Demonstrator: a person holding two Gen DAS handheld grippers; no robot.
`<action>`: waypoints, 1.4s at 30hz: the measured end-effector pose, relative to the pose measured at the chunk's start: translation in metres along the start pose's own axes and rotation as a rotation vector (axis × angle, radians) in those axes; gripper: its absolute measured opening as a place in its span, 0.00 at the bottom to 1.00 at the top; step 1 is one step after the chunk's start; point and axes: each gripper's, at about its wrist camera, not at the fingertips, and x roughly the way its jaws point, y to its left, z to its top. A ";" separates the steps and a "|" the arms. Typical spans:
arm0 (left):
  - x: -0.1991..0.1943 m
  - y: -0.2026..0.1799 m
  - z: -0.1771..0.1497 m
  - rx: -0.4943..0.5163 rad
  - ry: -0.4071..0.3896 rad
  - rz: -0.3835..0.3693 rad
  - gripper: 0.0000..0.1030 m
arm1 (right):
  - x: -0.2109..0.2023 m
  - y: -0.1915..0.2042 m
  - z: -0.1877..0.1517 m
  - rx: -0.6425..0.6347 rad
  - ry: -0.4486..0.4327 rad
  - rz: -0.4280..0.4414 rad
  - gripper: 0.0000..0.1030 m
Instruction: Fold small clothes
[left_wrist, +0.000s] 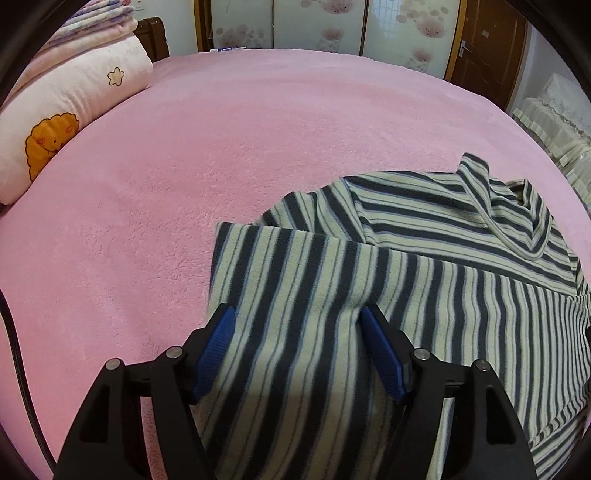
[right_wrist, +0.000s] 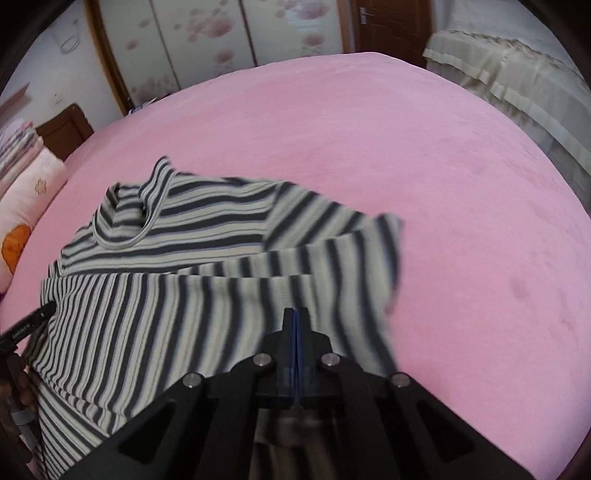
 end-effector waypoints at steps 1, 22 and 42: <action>-0.002 0.003 0.001 -0.001 0.004 -0.007 0.68 | -0.004 -0.003 0.000 0.006 0.001 0.012 0.00; -0.260 -0.009 -0.013 0.087 -0.247 -0.090 0.99 | -0.222 0.060 -0.028 -0.122 -0.221 0.064 0.43; -0.443 -0.018 -0.157 0.143 -0.452 -0.220 0.99 | -0.379 0.085 -0.142 -0.166 -0.410 0.165 0.52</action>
